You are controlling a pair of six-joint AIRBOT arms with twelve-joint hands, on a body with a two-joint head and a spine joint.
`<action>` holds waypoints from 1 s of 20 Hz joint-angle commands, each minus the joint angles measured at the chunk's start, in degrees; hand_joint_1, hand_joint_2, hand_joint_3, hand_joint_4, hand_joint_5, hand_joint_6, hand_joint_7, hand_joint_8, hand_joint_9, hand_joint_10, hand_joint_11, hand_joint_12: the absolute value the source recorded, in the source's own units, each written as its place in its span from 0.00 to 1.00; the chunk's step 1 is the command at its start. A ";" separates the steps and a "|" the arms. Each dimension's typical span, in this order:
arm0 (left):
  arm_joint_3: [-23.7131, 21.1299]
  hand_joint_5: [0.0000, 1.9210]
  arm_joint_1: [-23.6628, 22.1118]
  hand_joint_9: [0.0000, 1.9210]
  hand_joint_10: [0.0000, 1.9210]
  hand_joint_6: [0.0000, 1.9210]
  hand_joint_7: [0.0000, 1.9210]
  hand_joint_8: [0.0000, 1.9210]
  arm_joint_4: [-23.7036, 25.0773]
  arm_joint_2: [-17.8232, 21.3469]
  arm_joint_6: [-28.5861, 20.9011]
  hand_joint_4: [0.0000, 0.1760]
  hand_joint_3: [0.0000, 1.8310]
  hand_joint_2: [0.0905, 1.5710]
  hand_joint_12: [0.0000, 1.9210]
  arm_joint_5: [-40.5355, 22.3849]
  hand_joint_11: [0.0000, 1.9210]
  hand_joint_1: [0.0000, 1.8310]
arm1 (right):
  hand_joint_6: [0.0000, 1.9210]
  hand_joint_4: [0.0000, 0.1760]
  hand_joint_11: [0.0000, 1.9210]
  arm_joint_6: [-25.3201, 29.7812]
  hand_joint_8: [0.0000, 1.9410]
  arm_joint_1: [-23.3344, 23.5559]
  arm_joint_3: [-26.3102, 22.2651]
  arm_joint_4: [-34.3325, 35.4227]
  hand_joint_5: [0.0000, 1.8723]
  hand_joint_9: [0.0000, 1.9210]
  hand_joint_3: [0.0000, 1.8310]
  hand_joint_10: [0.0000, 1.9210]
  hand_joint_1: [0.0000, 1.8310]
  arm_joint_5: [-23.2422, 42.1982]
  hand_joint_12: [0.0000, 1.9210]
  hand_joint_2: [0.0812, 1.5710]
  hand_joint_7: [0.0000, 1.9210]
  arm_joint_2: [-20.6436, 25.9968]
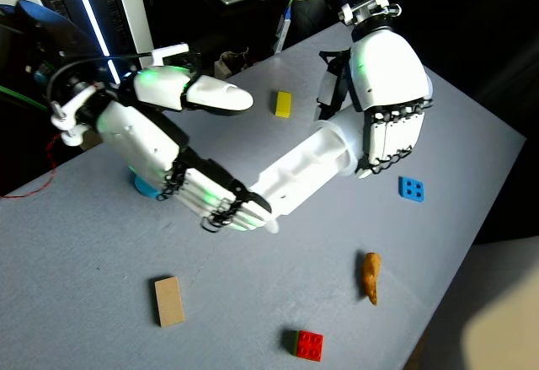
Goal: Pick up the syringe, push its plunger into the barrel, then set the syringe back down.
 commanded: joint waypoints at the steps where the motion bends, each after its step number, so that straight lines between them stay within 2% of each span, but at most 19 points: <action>1: -0.11 0.42 -1.11 0.50 0.61 0.58 0.44 0.59 2.49 0.01 -1.17 0.00 0.00 0.71 0.62 2.13 0.46 0.76 | 0.00 0.00 0.00 -0.16 0.00 1.26 0.18 -6.84 0.09 0.06 0.00 0.00 0.10 -0.78 0.18 0.69 0.07 -0.54; 2: -0.13 0.43 -1.18 0.50 0.57 0.55 0.44 0.57 2.49 0.01 -1.50 0.00 0.00 0.70 0.75 2.28 0.46 0.80 | 0.00 0.00 0.00 -0.57 0.00 1.84 0.60 -6.84 0.11 0.08 0.00 0.00 0.11 -1.54 0.21 0.68 0.09 -0.92; 3: -0.20 0.43 -1.29 0.50 0.55 0.54 0.45 0.56 2.49 0.01 -1.65 0.00 0.00 0.70 0.78 2.54 0.45 0.81 | 0.00 0.00 0.00 -1.26 0.00 2.41 0.93 -6.85 0.11 0.08 0.00 0.00 0.11 -2.16 0.21 0.69 0.09 -1.36; 5: -0.24 0.44 -1.52 0.52 0.53 0.52 0.46 0.54 2.49 0.01 -1.65 0.00 0.00 0.69 0.76 2.55 0.47 0.81 | 0.00 0.00 0.00 -2.53 0.00 3.21 1.34 -6.99 0.10 0.08 0.00 0.00 0.10 -3.41 0.19 0.69 0.09 -2.13; 6: -0.24 0.43 -1.58 0.53 0.52 0.53 0.47 0.52 2.49 0.01 -1.65 0.00 0.00 0.69 0.78 2.55 0.46 0.82 | 0.00 0.00 0.00 -2.92 0.00 3.38 1.52 -7.59 0.10 0.08 0.00 0.00 0.11 -4.14 0.22 0.68 0.09 -2.44; 7: -0.24 0.43 -1.63 0.52 0.58 0.56 0.47 0.54 2.49 0.01 -1.65 0.00 0.00 0.70 0.62 2.55 0.48 0.76 | 0.00 0.00 0.00 -3.09 0.00 3.50 1.68 -8.24 0.10 0.08 0.00 0.00 0.12 -4.78 0.21 0.68 0.09 -2.70; 8: -0.30 0.43 -1.68 0.52 0.60 0.58 0.47 0.55 2.49 0.00 -1.65 0.00 0.00 0.70 0.54 2.55 0.50 0.75 | 0.00 0.00 0.00 -3.28 0.00 3.66 1.85 -8.98 0.08 0.06 0.00 0.00 0.11 -5.29 0.17 0.69 0.07 -3.05; 9: -0.36 0.43 -1.70 0.51 0.56 0.55 0.45 0.55 2.49 0.00 -1.65 0.00 0.00 0.70 0.74 2.54 0.46 0.80 | 0.00 0.00 0.00 -3.40 0.00 3.78 1.92 -9.25 0.08 0.06 0.01 0.00 0.09 -5.47 0.16 0.71 0.07 -3.27; 12: -0.46 0.44 -1.76 0.49 0.57 0.54 0.44 0.57 2.49 0.00 -1.65 0.00 0.00 0.70 0.79 2.57 0.44 0.81 | 0.00 0.00 0.00 -4.34 0.00 4.76 2.09 -9.53 0.08 0.06 0.01 0.00 0.08 -6.32 0.16 0.71 0.07 -4.21; 13: -0.45 0.45 -1.76 0.51 0.55 0.50 0.45 0.57 2.50 0.01 -1.65 0.00 0.00 0.69 0.78 2.44 0.45 0.81 | 0.00 0.00 0.00 -4.61 0.00 5.14 2.29 -9.66 0.07 0.05 0.00 0.00 0.09 -6.50 0.17 0.71 0.06 -4.63; 14: -0.45 0.46 -1.76 0.51 0.60 0.53 0.46 0.58 2.50 0.01 -1.65 0.00 0.00 0.70 0.54 2.41 0.48 0.75 | 0.00 0.00 0.00 -4.91 0.00 5.65 2.63 -9.70 0.09 0.06 0.00 0.00 0.09 -6.99 0.17 0.70 0.07 -5.17; 17: -0.44 0.44 -1.81 0.51 0.62 0.55 0.45 0.60 2.50 0.00 -1.65 0.00 0.00 0.71 0.50 2.57 0.52 0.75 | 0.00 0.00 0.00 -5.43 0.00 6.63 3.46 -9.70 0.07 0.04 0.00 0.00 0.06 -7.67 0.12 0.71 0.05 -6.51; 20: -0.42 0.43 -1.73 0.52 0.61 0.55 0.47 0.57 2.50 0.00 -1.65 0.00 0.00 0.70 0.51 2.58 0.52 0.75 | 0.00 0.00 0.00 -5.96 0.00 7.97 4.58 -9.70 0.08 0.05 0.00 0.00 0.09 -8.92 0.16 0.71 0.06 -8.54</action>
